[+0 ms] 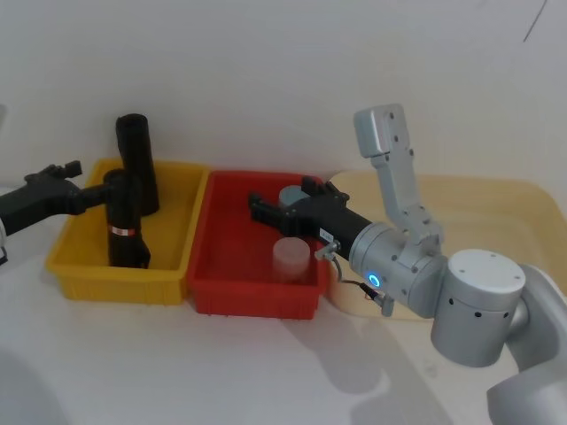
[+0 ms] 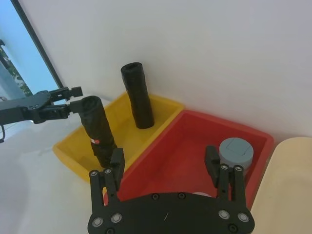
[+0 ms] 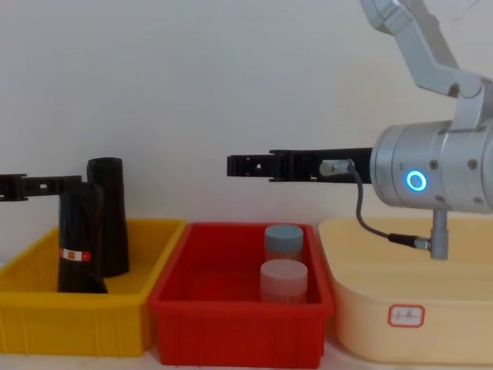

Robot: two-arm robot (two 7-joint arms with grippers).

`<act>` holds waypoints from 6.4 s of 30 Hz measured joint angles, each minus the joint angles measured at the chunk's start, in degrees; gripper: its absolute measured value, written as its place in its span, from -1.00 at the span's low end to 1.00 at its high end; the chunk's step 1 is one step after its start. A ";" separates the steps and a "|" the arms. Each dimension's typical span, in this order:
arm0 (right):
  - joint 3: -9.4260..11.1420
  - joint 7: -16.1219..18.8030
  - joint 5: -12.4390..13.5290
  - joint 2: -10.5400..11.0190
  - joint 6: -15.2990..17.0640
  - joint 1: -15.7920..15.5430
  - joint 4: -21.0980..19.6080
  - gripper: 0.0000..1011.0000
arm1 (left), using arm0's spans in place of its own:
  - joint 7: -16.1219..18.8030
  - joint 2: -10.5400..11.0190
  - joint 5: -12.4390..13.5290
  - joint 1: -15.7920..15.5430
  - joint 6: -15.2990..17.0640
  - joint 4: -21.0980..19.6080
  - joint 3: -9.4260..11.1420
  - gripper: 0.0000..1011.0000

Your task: Pick up the garbage bag with the one hand and transfer it to the other hand.

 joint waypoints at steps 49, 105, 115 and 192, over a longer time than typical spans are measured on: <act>-1.31 -0.63 0.91 0.60 2.01 -0.04 -1.17 0.98 | -2.91 1.10 -1.31 -1.44 -5.74 2.07 2.49 0.98; -0.65 -0.89 3.12 2.96 2.91 -2.10 -3.71 0.98 | 0.92 -3.40 2.41 -5.08 -3.94 5.89 7.09 0.98; -0.91 -1.07 3.49 3.33 3.04 -2.35 -4.19 0.98 | 3.57 -3.14 3.55 -3.90 -2.04 4.23 6.78 0.98; -8.74 8.90 -5.35 3.41 7.91 13.55 19.07 0.98 | 6.98 -2.62 4.78 -2.16 -0.09 2.16 5.83 0.98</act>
